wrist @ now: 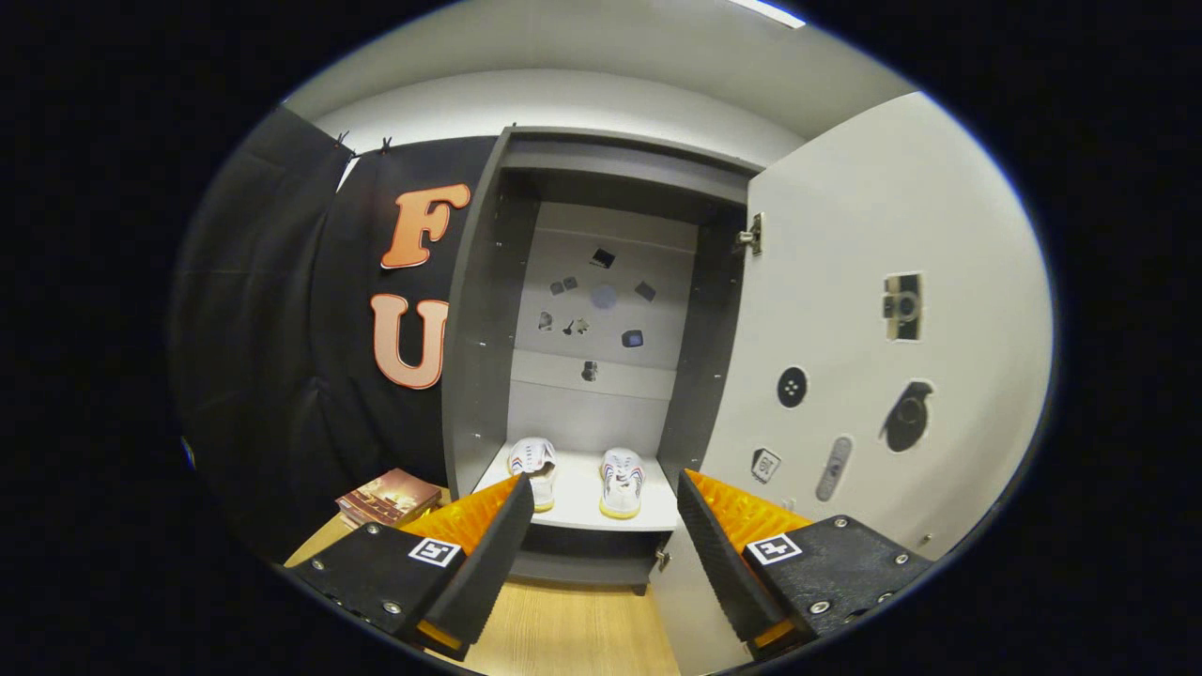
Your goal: Open the shoe cabinet door, grab the shoes and put them into the shoe cabinet, then close the shoe cabinet door.
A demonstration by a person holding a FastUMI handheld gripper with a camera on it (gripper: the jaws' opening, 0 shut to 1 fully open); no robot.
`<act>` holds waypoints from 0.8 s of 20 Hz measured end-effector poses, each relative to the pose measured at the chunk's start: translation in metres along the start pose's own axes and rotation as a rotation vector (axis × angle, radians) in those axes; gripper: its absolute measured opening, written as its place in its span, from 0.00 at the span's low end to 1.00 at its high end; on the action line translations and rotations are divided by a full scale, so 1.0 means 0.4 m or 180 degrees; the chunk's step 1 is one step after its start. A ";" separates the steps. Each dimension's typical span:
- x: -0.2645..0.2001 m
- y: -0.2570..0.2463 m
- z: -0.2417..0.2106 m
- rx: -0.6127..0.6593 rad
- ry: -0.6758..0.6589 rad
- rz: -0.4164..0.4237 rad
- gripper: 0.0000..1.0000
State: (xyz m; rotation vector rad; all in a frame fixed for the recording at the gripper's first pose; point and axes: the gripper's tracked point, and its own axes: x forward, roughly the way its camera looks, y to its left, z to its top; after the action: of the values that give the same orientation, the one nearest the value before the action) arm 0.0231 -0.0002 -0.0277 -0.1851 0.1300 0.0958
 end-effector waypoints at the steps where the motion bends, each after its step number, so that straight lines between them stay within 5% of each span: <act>1: -0.031 -0.025 0.003 0.0024 -0.0014 -0.0063 0.95; 9: -0.219 -0.280 -0.040 -0.0084 0.0041 -0.0766 0.95; 16: -0.255 -0.489 -0.154 0.0236 0.0271 -0.1227 0.95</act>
State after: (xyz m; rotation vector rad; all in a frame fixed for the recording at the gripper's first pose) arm -0.0640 -0.2118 -0.0391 -0.1374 0.1803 -0.3008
